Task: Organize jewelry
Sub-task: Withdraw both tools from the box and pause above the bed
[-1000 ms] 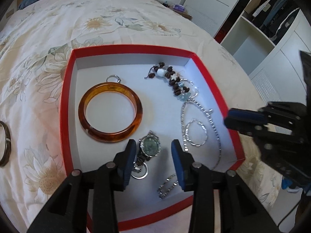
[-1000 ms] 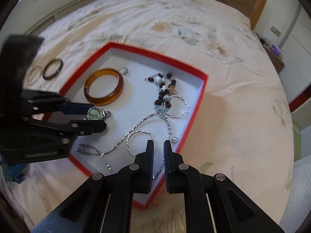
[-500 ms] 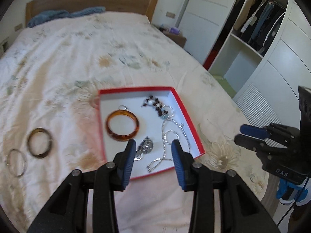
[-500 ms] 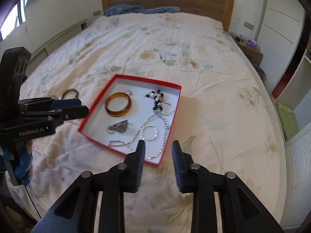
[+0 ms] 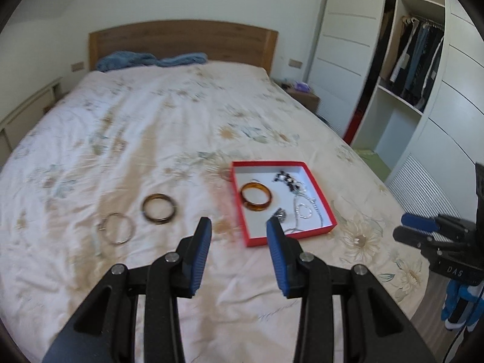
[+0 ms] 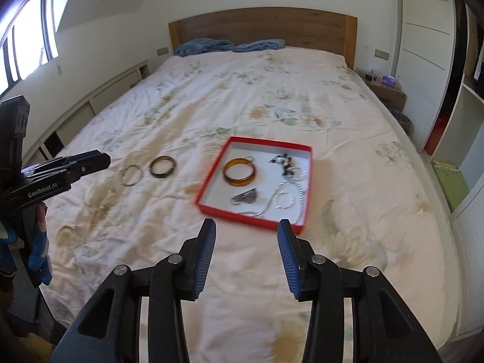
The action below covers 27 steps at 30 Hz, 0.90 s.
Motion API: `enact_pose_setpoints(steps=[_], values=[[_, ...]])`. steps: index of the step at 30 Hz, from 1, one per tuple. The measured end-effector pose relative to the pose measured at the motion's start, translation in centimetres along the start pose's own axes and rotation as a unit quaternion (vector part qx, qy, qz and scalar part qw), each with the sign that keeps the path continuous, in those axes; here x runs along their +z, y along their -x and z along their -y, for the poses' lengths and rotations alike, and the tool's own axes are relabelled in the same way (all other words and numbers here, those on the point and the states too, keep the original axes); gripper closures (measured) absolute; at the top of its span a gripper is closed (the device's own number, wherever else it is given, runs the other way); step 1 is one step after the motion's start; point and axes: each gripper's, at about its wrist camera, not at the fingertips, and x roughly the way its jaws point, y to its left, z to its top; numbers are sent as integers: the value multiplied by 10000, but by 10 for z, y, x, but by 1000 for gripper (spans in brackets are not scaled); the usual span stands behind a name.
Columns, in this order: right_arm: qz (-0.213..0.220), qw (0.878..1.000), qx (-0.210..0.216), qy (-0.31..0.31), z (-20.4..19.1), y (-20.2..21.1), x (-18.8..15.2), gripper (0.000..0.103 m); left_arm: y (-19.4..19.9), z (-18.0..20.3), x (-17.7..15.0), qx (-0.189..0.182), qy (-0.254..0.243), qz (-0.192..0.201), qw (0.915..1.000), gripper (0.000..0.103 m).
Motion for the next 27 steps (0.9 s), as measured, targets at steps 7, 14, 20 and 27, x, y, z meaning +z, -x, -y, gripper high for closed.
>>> enact_pose_setpoints(steps=[7,14,20,27], values=[[206,9993,184,-235,-32,27,-24,61,60,-20,-20,259,85,248,9993,67],[488,9984,233,-144,-63,61,-39,57,107,-29,-42,402,216,473,9978,67],[688,9972,267,93,-86,87,-45,56,137,-34,-53,500,319,671,9960,67],[858,9956,295,239,-101,106,-49,54,154,-39,-59,541,378,690,9954,67]])
